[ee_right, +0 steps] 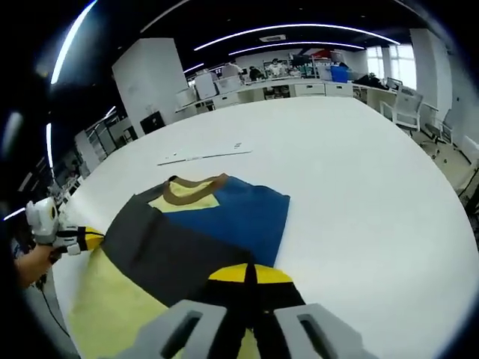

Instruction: Fold the garment on the visible template until the final outline fits inside the template.

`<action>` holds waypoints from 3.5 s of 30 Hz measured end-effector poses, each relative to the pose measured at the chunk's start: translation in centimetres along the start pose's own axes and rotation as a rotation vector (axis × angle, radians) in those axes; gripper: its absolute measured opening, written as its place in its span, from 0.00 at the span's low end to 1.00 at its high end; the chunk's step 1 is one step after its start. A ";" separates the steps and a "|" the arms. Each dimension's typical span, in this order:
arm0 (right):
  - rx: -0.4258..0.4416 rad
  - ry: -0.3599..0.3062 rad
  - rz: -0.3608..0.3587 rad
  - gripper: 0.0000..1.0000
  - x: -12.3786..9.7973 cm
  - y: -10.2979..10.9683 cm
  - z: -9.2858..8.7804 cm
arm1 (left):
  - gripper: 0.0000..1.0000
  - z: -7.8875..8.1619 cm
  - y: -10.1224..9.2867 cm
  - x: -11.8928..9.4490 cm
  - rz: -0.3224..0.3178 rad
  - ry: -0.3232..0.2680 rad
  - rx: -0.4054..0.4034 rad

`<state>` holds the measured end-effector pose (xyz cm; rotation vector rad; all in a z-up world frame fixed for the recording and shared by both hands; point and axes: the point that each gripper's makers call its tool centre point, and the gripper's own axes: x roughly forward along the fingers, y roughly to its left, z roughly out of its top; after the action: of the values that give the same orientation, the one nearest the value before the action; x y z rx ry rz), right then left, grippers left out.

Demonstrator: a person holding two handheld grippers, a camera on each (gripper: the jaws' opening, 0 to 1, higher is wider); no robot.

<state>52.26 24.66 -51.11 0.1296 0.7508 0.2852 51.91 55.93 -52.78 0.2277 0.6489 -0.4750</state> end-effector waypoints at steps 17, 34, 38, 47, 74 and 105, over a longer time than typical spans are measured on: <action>-0.045 0.054 -0.046 0.00 0.5 -0.8 -1.2 | 0.00 0.0 0.0 0.1 0.009 0.010 0.054; -0.093 0.060 0.050 0.59 -2.8 1.8 -1.3 | 0.48 1.2 0.4 -2.6 0.001 -0.032 0.007; -0.122 0.070 0.076 0.67 -4.0 2.5 -1.7 | 0.55 1.8 0.1 -3.7 -0.017 -0.058 -0.007; -0.160 0.088 0.114 0.86 -6.9 3.8 -2.8 | 0.76 1.5 -1.1 -6.6 -0.071 -0.068 0.009; -0.144 0.194 0.169 0.99 -13.4 6.6 -11.1 | 0.99 -4.1 -5.6 -13.5 -0.173 0.001 0.031; -0.123 0.312 0.029 0.55 -16.5 3.9 -19.1 | 0.62 -10.3 -8.1 -16.3 -0.201 0.132 -0.079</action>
<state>26.84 23.69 -53.40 -0.0217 1.0388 0.3833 31.19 58.15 -51.05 0.1193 0.8226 -0.6299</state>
